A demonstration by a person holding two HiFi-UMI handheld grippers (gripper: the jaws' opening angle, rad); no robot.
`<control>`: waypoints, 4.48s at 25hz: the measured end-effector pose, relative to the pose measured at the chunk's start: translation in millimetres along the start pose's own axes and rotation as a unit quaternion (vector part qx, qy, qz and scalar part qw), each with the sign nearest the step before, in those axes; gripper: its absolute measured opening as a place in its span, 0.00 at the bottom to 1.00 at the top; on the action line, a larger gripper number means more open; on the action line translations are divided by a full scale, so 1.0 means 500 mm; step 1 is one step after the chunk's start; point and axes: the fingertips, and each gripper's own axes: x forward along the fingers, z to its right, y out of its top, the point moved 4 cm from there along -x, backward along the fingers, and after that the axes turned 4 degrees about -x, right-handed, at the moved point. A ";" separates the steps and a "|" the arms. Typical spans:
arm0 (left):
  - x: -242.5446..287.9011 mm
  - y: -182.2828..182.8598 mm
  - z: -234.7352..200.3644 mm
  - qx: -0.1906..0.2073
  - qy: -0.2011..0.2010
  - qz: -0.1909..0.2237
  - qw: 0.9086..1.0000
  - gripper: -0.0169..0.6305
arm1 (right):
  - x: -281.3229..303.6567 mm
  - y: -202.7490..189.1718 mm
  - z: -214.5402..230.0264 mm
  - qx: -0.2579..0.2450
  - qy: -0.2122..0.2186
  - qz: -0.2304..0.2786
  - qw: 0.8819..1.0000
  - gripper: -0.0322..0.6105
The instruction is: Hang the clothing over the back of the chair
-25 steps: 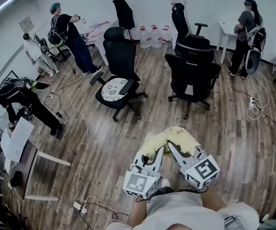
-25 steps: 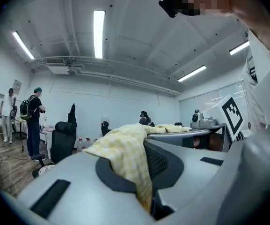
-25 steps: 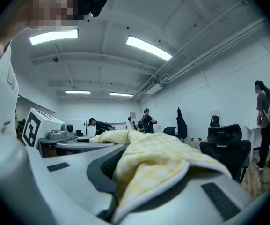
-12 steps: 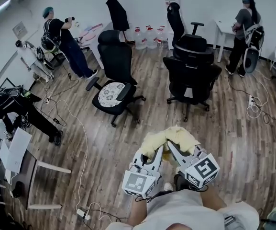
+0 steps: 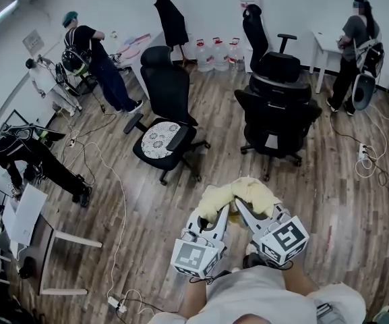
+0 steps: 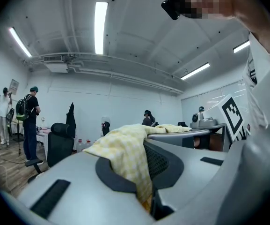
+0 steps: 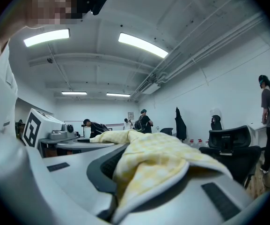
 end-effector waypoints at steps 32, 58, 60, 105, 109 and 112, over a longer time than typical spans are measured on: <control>0.309 0.014 -0.175 -0.003 0.000 -0.008 1.000 0.07 | 0.199 -0.007 0.299 0.004 0.000 -0.009 1.000 0.11; 0.530 0.056 -0.405 -0.010 -0.052 -0.010 0.999 0.07 | 0.434 0.010 0.491 0.007 -0.050 -0.012 0.999 0.11; 0.552 0.057 -0.415 -0.012 -0.052 -0.013 0.999 0.07 | 0.445 0.009 0.513 0.011 -0.048 -0.012 0.999 0.11; 0.891 0.132 -0.623 0.004 0.012 0.014 1.000 0.07 | 0.703 0.049 0.853 0.022 0.021 0.009 0.999 0.11; 0.915 0.145 -0.660 0.006 -0.001 0.019 1.000 0.07 | 0.739 0.057 0.872 0.023 0.012 0.010 1.000 0.11; 0.934 0.157 -0.686 0.005 -0.015 0.020 1.000 0.07 | 0.764 0.068 0.888 0.022 -0.002 0.010 1.000 0.11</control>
